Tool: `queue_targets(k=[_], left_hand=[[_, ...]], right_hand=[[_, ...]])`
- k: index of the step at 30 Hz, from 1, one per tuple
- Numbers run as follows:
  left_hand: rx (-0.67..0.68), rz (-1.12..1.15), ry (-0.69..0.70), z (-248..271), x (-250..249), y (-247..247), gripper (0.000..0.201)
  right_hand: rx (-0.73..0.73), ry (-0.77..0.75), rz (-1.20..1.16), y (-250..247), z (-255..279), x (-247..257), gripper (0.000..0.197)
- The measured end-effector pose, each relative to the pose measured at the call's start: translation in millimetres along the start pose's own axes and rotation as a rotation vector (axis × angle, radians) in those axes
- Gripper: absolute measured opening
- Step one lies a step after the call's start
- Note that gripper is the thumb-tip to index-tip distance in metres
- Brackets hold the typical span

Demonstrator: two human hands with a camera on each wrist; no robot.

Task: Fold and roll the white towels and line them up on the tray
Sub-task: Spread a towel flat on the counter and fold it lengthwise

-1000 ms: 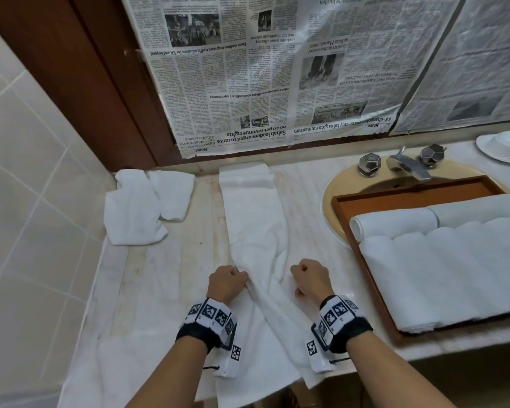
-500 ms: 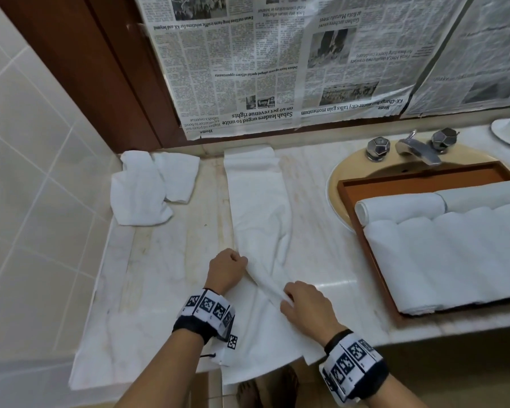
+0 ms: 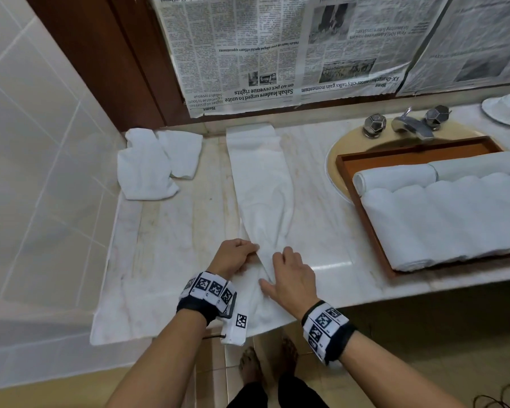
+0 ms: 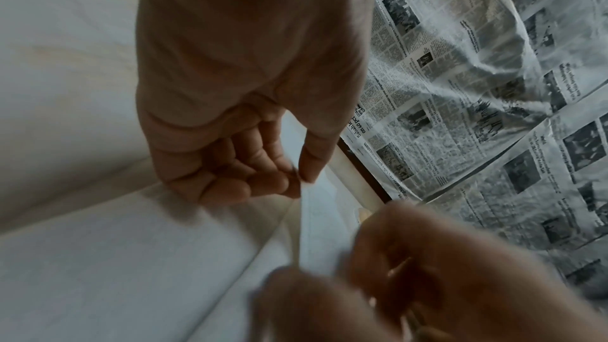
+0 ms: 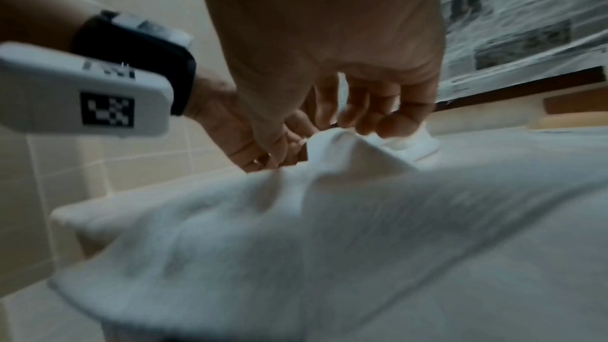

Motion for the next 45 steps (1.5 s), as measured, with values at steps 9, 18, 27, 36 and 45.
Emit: queue_targets(k=[9, 18, 27, 36, 45], left_hand=[[-0.039, -0.105, 0.017, 5, 10, -4, 0.027], [-0.071, -0.128, 0.017, 3, 9, -2, 0.026], [-0.023, -0.139, -0.005, 6, 13, -5, 0.027], [0.026, -0.125, 0.065, 2, -2, 1, 0.025], [-0.01, -0.219, 0.108, 1, -6, -31, 0.015]], right_hand=[[0.083, 0.163, 0.019, 6, 2, -12, 0.045], [0.059, 0.247, -0.004, 1, 3, -7, 0.025], [0.028, 0.273, -0.043, 3, 5, -1, 0.019], [0.021, 0.25, -0.239, -12, 12, -3, 0.02], [0.058, 0.265, -0.66, -19, 16, 36, 0.016]])
Point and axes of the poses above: each hand's wrist, its own z-axis away from the middle knuckle, its own y-axis out of the palm, x = y × z, the point moved 8 cm from there along -z, towards the middle knuckle
